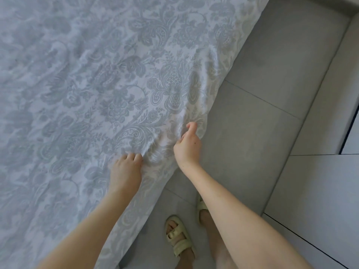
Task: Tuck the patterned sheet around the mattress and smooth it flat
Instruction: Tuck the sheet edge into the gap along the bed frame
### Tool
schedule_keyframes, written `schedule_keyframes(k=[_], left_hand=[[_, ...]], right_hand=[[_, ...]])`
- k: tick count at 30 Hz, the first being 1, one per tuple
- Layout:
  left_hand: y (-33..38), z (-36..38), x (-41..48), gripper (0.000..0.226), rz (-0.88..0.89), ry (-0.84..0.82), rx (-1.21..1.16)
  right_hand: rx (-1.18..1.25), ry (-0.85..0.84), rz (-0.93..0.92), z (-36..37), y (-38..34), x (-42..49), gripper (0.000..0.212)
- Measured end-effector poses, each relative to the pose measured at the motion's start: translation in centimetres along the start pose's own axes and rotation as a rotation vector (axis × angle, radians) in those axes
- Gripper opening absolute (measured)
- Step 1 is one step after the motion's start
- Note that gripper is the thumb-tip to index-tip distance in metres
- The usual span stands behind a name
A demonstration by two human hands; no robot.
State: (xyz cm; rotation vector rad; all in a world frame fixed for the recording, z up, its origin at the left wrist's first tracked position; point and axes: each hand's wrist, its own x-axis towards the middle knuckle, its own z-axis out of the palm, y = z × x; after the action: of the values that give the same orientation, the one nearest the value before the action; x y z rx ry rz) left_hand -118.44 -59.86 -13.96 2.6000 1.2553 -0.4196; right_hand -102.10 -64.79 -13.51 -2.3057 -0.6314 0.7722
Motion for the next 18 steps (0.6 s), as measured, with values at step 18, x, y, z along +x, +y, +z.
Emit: schedule_keyframes(k=[18], left_hand=[[-4.7, 1.9, -9.1, 0.03, -0.153, -0.025, -0.175]], right_hand=[[-0.07, -0.185, -0.049, 2.6, 3.6, -8.5, 0.019]])
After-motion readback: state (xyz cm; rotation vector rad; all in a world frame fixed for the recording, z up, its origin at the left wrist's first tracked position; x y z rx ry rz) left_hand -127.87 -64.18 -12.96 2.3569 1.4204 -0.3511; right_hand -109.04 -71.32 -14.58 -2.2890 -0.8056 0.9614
